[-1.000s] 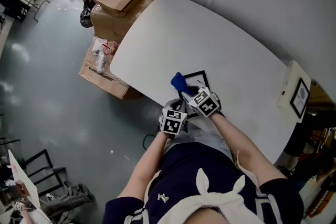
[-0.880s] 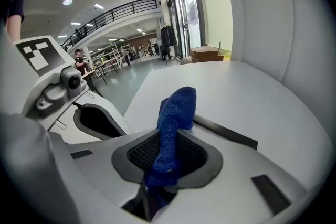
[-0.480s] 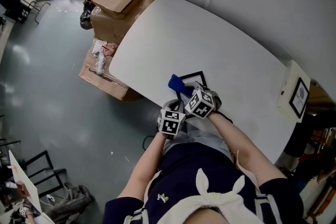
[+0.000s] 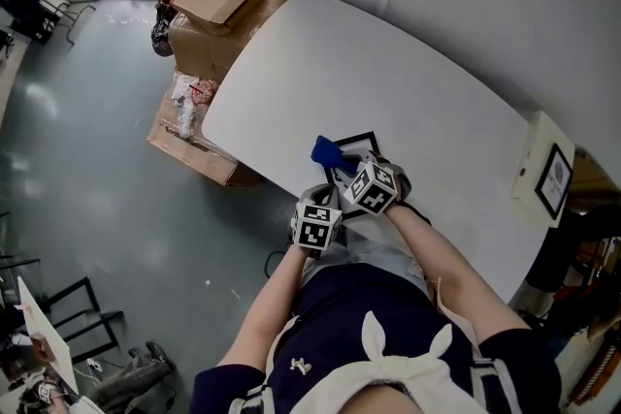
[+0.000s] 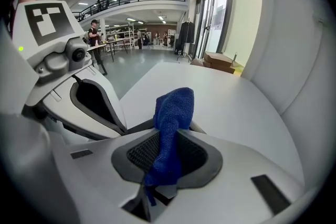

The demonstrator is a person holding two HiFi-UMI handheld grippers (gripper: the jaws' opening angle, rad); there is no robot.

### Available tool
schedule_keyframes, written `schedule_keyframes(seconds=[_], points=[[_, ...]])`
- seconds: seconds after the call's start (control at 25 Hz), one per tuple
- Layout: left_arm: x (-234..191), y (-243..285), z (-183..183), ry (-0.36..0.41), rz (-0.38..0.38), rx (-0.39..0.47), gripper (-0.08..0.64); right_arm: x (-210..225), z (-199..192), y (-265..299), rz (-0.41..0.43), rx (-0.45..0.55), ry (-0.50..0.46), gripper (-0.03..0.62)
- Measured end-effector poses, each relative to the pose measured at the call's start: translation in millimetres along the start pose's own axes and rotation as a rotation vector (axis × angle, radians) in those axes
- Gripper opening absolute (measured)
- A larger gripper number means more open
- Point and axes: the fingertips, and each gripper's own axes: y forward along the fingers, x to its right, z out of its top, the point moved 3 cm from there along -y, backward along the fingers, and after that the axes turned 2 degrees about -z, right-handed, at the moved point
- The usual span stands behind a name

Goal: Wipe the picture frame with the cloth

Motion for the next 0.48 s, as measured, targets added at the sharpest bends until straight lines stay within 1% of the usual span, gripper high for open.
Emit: schedule_keyframes(seconds=[0.28, 0.48], points=[[-0.2, -0.7, -0.3, 0.002, 0.004, 0.0, 0.003, 9.9, -4.4, -2.8, -0.02, -0.003, 0.041, 0.089], [0.7, 0.6, -0.4, 0.011, 0.01, 0.002, 0.003, 18.5, -10.4, -5.1, -0.035, -0.01, 0.051, 0.089]])
